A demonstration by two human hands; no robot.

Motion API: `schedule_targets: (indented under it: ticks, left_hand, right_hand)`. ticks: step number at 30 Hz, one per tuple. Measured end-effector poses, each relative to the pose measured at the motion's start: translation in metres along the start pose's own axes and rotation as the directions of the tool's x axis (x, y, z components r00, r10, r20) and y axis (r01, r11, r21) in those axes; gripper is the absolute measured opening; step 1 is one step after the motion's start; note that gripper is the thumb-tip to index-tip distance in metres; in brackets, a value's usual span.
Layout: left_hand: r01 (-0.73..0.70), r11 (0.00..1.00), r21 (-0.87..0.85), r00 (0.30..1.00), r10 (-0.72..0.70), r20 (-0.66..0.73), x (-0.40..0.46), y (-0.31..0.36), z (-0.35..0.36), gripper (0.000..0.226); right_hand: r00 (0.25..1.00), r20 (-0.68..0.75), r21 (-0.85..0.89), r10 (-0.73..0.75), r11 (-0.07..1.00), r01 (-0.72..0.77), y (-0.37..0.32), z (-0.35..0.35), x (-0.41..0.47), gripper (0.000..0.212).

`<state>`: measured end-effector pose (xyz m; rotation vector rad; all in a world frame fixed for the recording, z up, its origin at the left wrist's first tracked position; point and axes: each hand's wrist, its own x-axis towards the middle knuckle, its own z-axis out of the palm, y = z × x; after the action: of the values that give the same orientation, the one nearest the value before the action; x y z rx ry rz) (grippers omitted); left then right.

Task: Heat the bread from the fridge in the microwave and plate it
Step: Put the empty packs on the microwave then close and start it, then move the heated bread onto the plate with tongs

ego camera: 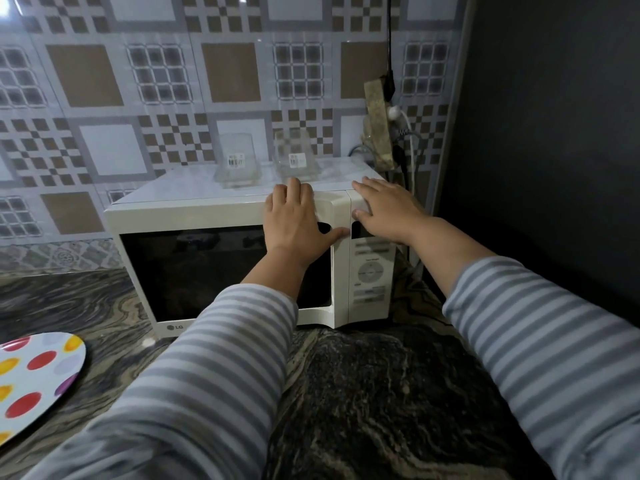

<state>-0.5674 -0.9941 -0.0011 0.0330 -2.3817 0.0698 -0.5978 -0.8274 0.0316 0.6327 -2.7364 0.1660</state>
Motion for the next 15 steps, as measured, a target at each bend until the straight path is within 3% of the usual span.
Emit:
schedule_targets:
  ticks: [15]
  left_hand:
    - [0.017,1.000,-0.026,0.993,-0.013,0.115,0.012,-0.001,-0.010,0.105]
  right_hand:
    - [1.000,-0.003,0.009,0.015,1.000,-0.015,-0.002,0.000,-0.001,0.060]
